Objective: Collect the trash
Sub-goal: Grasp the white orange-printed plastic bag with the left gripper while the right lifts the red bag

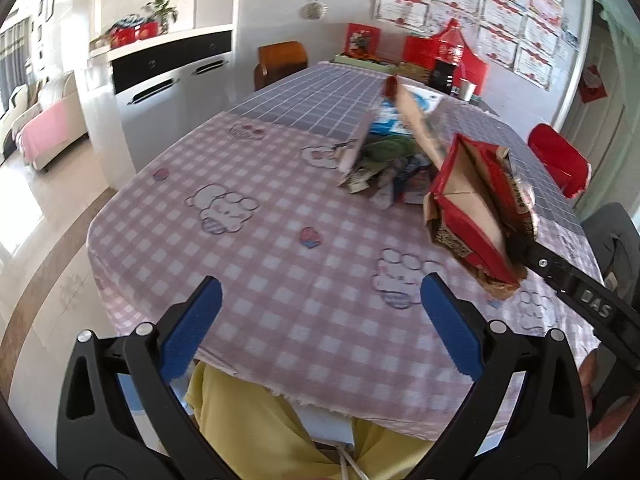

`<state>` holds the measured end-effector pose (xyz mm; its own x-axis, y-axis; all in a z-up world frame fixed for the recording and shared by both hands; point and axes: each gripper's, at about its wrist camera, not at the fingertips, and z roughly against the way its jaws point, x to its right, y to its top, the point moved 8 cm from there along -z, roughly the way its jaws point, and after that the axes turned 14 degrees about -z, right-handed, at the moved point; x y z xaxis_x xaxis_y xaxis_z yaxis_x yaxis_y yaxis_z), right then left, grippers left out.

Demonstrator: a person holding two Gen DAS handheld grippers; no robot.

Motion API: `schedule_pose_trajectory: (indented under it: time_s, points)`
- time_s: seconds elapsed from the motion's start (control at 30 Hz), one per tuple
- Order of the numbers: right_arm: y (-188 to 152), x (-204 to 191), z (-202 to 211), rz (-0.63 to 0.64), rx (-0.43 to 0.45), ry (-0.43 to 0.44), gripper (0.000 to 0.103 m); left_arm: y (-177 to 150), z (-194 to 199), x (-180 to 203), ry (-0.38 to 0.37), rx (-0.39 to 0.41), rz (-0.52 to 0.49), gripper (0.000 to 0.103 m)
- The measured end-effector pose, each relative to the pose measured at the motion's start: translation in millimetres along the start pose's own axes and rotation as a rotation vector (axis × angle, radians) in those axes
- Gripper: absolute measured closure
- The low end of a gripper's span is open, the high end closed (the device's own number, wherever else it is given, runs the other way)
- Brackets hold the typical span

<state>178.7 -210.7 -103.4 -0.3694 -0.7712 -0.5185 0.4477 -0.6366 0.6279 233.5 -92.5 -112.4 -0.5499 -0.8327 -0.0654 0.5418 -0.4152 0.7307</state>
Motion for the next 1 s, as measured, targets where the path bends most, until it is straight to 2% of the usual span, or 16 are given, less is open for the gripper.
schedule_pose_trajectory:
  time_s: [0.13,0.23,0.33,0.4,0.5,0.63,0.77,0.83,0.9,1.0]
  points:
    - [16,18,32,-0.028,0.072,-0.004,0.085,13,0,21,-0.022,0.011,-0.036,0.006]
    - [33,38,58,-0.055,0.151,-0.038,0.085,25,-2,42,-0.065,0.021,-0.063,0.006]
    - [50,69,81,-0.092,0.233,-0.103,0.085,42,-5,72,-0.146,0.042,-0.11,0.006]
    - [60,91,94,-0.124,0.278,-0.142,0.085,54,-12,100,-0.214,0.048,-0.179,0.006]
    - [71,122,106,-0.164,0.319,-0.197,0.085,68,-27,127,-0.228,0.045,-0.231,0.006]
    - [82,158,111,-0.21,0.344,-0.264,0.085,89,-48,166,-0.314,0.02,-0.301,0.006]
    - [90,191,109,-0.241,0.348,-0.315,0.085,108,-72,195,-0.348,0.015,-0.352,0.006]
    - [94,203,104,-0.265,0.34,-0.319,0.085,113,-91,209,-0.377,-0.014,-0.365,0.006]
    - [96,213,102,-0.276,0.337,-0.323,0.085,115,-111,220,-0.41,-0.076,-0.344,0.006]
    - [98,222,95,-0.284,0.329,-0.332,0.085,117,-144,228,-0.378,-0.149,-0.312,0.006]
